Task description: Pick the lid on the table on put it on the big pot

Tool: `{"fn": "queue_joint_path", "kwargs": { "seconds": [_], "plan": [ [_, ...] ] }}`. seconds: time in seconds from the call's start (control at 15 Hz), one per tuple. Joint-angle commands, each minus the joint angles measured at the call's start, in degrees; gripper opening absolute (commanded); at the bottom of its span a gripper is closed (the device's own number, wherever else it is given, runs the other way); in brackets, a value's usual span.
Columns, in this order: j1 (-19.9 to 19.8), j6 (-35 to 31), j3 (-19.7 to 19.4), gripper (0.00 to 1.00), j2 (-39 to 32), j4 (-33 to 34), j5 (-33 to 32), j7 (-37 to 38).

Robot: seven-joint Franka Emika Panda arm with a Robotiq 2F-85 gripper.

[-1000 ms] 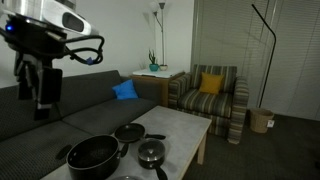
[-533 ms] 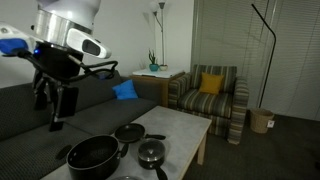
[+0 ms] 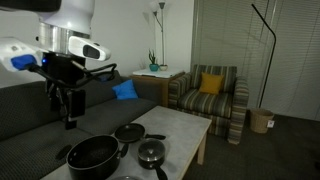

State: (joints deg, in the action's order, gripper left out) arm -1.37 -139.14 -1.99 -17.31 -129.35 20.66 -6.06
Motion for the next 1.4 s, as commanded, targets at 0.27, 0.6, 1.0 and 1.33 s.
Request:
{"fn": "queue_joint_path", "kwargs": {
  "seconds": [0.27, 0.6, 1.0, 1.33],
  "plan": [
    [-3.5, -2.2, 3.2, 1.0, -16.8, 11.4, 1.0, 1.4],
    [-3.8, -2.6, 3.2, 1.0, -18.6, 11.9, -1.3, 2.5],
    [0.3, -4.2, -0.2, 1.0, -24.2, 15.8, -7.4, 11.5],
    [0.1, -4.9, 0.6, 1.0, -35.4, 24.0, -8.7, 15.2]
  ]
}}
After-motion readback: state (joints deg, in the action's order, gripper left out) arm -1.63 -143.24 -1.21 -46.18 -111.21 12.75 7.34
